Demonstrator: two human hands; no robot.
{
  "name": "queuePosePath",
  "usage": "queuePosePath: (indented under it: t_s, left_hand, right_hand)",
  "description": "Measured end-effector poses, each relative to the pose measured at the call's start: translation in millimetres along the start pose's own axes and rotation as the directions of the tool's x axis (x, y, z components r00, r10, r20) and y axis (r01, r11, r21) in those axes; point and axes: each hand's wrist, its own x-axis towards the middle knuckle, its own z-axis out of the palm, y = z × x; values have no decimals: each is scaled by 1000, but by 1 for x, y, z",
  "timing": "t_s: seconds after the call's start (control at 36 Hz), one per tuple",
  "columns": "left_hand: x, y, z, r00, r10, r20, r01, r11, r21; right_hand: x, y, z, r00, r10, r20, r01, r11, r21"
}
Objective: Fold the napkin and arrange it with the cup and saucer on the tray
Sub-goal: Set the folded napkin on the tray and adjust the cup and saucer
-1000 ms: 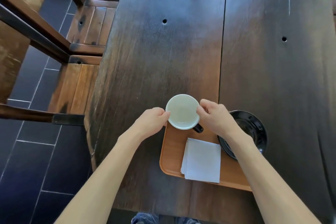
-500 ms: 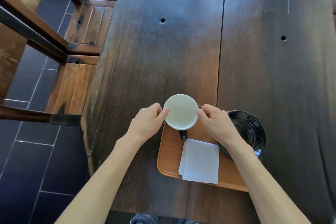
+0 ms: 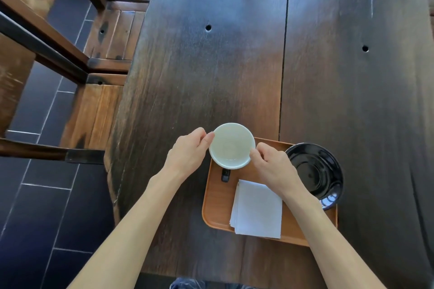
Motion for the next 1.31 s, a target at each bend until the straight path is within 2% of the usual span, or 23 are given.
queuePosePath:
  t_s: [0.17, 0.33, 0.53, 0.81, 0.86, 0.94, 1.0, 1.06, 1.19, 1.31]
  left_hand:
    - [-9, -9, 6, 1000, -13, -14, 13, 1000, -20]
    - [-9, -6, 7, 998, 52, -19, -50, 994, 95]
    - [-9, -12, 12, 999, 14, 41, -17, 997, 78]
    - [-7, -14, 18, 999, 16, -28, -13, 997, 79]
    - [-9, -14, 18, 998, 24, -62, -18, 995, 97]
    - [-20, -7, 16, 976, 70, -208, -39, 988, 152]
    - [-28, 1, 16, 950, 110, -293, -73, 988, 135]
    - [-37, 11, 19, 937, 148, -315, -118, 987, 111]
    - [-64, 44, 46, 942, 277, -189, -237, 949, 209]
    - [-74, 69, 77, 941, 336, -39, -320, 922, 219]
  right_hand:
    - [-8, 3, 8, 999, -4, -40, 4, 1000, 3]
    - [-8, 3, 11, 995, -60, -83, 54, 996, -72]
    - [-1, 8, 11, 993, -68, -93, 58, 993, -105]
    - [-3, 8, 11, 995, -72, -75, 63, 992, -110]
    - [-3, 9, 9, 996, -63, -61, 58, 995, -80]
    - [-6, 9, 1, 998, -26, -65, 26, 1000, -2]
    - [-11, 10, -7, 997, 14, -81, -10, 998, 57]
    - [-17, 14, -16, 994, 18, -111, -7, 995, 98]
    - [-36, 33, -42, 978, 34, -206, 3, 985, 175]
    - [-53, 60, -56, 959, 139, -245, -81, 969, 233]
